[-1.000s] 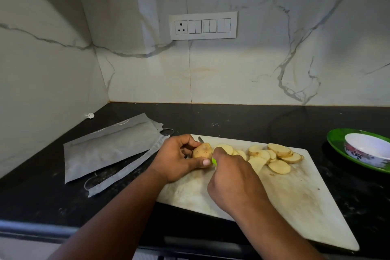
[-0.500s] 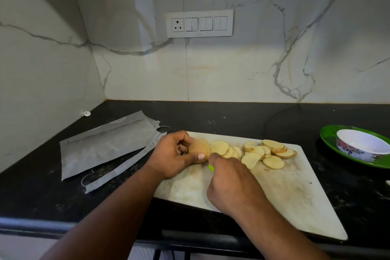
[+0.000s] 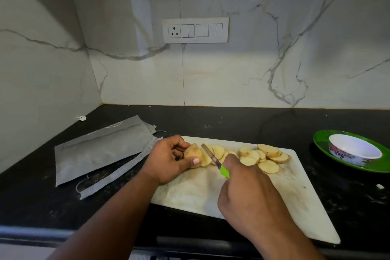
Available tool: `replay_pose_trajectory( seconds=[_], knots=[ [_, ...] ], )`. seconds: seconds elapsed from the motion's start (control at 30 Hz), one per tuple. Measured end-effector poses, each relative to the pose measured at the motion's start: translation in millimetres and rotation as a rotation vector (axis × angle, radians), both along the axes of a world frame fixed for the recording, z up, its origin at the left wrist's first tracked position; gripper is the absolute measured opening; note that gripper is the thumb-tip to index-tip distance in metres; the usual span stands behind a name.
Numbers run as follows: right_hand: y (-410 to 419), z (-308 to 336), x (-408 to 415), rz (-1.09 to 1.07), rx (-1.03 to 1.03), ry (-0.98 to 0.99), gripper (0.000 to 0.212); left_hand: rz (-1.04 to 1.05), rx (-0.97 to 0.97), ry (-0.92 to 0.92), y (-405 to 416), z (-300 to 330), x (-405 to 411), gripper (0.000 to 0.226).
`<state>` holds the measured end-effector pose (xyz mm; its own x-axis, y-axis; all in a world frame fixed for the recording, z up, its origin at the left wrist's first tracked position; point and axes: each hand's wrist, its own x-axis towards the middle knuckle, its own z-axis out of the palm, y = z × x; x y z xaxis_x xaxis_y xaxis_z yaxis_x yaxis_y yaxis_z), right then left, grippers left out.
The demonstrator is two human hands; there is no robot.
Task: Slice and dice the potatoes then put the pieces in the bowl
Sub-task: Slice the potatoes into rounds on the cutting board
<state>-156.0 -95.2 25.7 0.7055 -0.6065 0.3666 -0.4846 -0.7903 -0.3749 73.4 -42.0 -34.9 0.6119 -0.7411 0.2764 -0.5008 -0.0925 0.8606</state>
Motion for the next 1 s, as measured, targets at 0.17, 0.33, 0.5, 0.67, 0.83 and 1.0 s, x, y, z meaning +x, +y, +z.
replay_pose_trajectory(
  seconds=[0.17,0.33,0.5,0.67,0.83,1.0],
  knots=[
    [7.4,1.0,15.3,0.004,-0.009,-0.033,0.029,-0.005,-0.001,0.008,-0.1,-0.2,1.2,0.037],
    [8.9,-2.5,21.3,-0.007,-0.027,-0.026,0.032,-0.01,-0.005,0.013,0.1,1.2,0.3,0.037],
    [8.9,-3.8,23.0,-0.016,-0.022,-0.013,0.034,-0.03,-0.013,0.022,0.6,1.2,0.0,0.038],
    [7.7,-4.4,26.2,-0.032,-0.021,0.009,0.036,-0.036,-0.027,0.017,-0.4,-1.1,2.6,0.049],
    [2.8,-5.0,42.0,-0.028,0.01,0.012,0.037,-0.069,-0.045,0.052,-2.3,-2.9,5.1,0.052],
    [2.0,-7.0,44.7,-0.014,0.018,0.014,0.04,-0.091,-0.039,0.07,-4.0,-1.9,5.8,0.048]
  ],
)
